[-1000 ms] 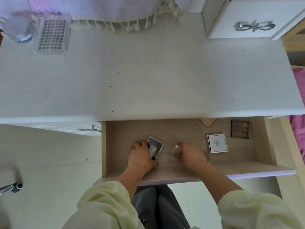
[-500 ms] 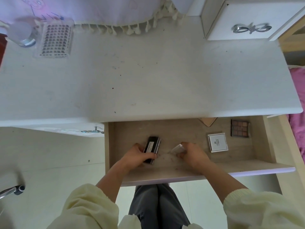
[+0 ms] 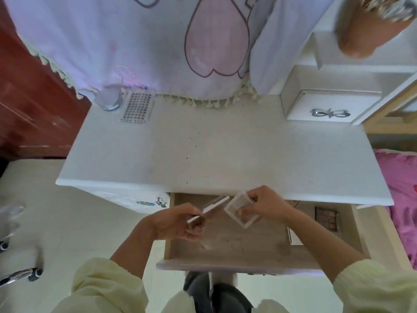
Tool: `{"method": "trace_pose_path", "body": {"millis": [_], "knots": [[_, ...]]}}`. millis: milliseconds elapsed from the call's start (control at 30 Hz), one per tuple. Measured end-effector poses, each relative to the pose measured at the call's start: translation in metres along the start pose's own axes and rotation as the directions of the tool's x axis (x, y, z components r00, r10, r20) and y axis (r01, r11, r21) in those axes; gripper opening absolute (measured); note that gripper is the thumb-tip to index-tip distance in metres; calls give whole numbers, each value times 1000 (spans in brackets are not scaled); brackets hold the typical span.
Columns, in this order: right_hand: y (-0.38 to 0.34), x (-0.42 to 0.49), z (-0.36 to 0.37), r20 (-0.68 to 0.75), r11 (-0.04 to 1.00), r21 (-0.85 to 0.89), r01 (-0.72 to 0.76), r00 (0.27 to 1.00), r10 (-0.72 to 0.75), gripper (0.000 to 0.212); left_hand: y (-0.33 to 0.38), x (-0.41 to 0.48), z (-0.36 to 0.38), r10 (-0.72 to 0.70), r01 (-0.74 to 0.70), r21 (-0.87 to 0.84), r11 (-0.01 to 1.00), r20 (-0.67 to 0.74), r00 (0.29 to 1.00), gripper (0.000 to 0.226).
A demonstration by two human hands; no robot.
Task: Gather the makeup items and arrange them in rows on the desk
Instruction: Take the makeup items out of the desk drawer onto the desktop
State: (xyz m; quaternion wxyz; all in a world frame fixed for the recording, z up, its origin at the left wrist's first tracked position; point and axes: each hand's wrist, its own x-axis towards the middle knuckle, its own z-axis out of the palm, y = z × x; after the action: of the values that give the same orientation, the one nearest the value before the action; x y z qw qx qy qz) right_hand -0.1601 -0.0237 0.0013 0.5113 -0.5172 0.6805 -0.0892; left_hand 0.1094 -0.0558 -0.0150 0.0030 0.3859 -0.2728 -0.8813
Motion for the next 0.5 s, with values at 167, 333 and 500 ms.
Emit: {"method": "trace_pose_path", "body": {"millis": [167,333,500], "knots": [[-56,28,-15,-67,992,86,94,994,-89,5,43,-18,-18,218,-203,-251,947,33,975,58],[-99,71,-16,-173,963,264,61,985,-15,8,92,-27,-54,255,-291,-326,899,-148,956,46],[-139,129,-4,-207,904,427,11,975,86,8,129,-24,-104,184,-289,-308,906,-328,926,43]]}}
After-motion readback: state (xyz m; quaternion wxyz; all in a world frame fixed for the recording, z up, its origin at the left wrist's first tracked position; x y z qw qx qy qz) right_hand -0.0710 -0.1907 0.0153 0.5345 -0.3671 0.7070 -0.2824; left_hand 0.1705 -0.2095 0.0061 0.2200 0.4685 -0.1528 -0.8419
